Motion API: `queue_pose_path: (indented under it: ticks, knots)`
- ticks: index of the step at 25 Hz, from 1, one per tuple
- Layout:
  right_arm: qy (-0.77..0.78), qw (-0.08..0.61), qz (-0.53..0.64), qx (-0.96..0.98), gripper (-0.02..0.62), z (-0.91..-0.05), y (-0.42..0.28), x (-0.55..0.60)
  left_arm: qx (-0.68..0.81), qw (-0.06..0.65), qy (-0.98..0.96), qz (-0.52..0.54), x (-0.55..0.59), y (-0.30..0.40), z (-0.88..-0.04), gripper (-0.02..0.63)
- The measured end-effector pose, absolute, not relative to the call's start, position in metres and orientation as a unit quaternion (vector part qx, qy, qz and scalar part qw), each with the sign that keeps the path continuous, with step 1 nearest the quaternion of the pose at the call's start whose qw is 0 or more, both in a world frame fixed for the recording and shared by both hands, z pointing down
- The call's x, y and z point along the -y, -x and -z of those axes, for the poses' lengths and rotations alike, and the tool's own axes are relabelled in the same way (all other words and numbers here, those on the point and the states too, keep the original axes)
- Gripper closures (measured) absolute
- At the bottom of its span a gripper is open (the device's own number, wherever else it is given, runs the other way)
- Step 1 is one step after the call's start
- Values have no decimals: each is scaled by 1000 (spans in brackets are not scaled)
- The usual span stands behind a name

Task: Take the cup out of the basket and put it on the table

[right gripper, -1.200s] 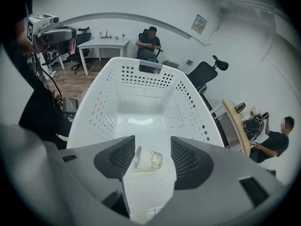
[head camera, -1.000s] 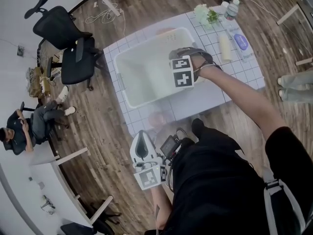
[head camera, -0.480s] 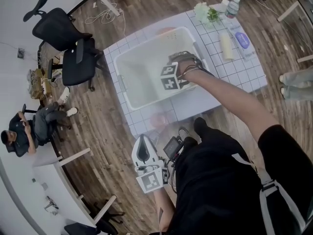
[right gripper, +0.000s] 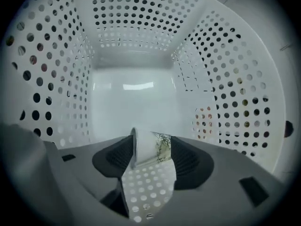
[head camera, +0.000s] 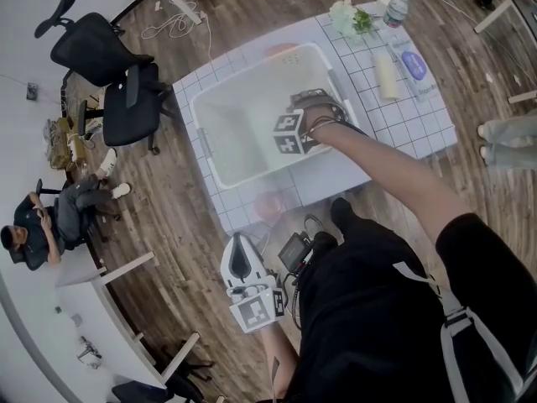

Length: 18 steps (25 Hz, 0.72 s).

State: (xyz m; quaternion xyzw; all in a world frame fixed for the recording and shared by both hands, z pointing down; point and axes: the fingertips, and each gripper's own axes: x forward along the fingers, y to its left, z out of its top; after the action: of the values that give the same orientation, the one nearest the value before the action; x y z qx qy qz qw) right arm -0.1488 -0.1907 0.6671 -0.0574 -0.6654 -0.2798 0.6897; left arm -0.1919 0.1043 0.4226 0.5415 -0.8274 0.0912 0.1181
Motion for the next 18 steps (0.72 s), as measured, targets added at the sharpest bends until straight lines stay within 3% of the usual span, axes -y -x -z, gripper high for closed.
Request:
queue_pose_path:
  ticks: [10, 18]
  knots:
    - [39, 696, 282, 659, 405, -675, 142, 201, 824, 118, -545, -103, -98, 194, -424, 598]
    - [6, 668, 345, 659, 524, -656, 155, 220, 822, 114, -547, -110, -97, 194, -423, 597]
